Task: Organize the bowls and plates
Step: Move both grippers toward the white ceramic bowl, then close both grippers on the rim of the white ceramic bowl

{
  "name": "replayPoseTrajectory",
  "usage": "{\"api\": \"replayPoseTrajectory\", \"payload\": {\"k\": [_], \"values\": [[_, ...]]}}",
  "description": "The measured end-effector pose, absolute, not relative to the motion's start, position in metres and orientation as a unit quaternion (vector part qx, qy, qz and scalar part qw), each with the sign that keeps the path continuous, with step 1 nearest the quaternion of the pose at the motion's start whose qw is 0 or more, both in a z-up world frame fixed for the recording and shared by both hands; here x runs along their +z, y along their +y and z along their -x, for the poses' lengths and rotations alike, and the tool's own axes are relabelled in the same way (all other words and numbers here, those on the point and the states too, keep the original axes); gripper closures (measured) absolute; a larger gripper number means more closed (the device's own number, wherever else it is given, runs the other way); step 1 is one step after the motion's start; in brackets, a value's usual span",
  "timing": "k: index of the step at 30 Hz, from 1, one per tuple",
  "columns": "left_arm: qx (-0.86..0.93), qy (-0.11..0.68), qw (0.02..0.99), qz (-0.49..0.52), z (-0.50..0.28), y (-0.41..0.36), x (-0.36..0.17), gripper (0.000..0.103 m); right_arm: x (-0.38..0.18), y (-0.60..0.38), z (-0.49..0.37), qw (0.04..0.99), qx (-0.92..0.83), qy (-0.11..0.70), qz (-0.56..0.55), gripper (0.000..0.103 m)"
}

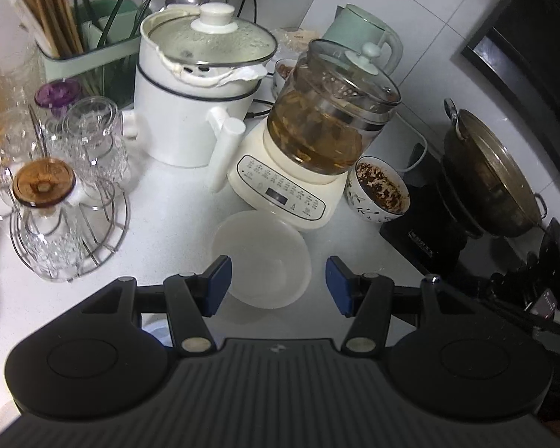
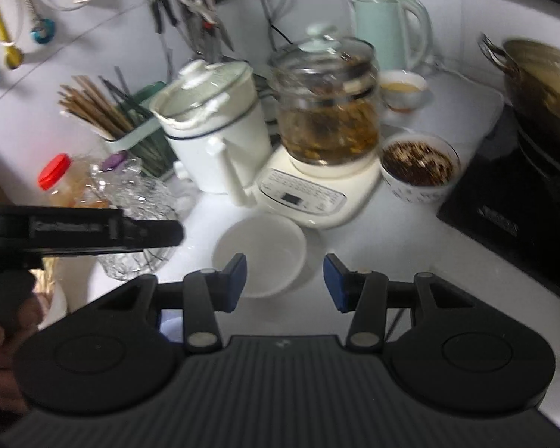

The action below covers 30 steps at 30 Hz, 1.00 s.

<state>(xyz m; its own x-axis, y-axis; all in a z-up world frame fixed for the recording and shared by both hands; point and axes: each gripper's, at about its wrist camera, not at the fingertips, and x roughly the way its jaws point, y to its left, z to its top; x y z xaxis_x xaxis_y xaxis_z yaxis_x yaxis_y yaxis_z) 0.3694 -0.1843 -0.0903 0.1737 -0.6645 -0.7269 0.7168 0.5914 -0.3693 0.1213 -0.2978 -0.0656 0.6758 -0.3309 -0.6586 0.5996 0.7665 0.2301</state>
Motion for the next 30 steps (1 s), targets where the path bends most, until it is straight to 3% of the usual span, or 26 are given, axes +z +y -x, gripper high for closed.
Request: {"api": "replayPoseTrajectory", "payload": {"k": [18, 30], "values": [[-0.389, 0.499, 0.772, 0.063, -0.385, -0.170, -0.119, 0.041, -0.081, -0.326, -0.195, 0.887, -0.193, 0.361, -0.213, 0.055], [-0.362, 0.508, 0.781, 0.041, -0.400, -0.193, -0.132, 0.041, -0.102, -0.351, -0.213, 0.870, -0.180, 0.397, -0.230, 0.055]]}}
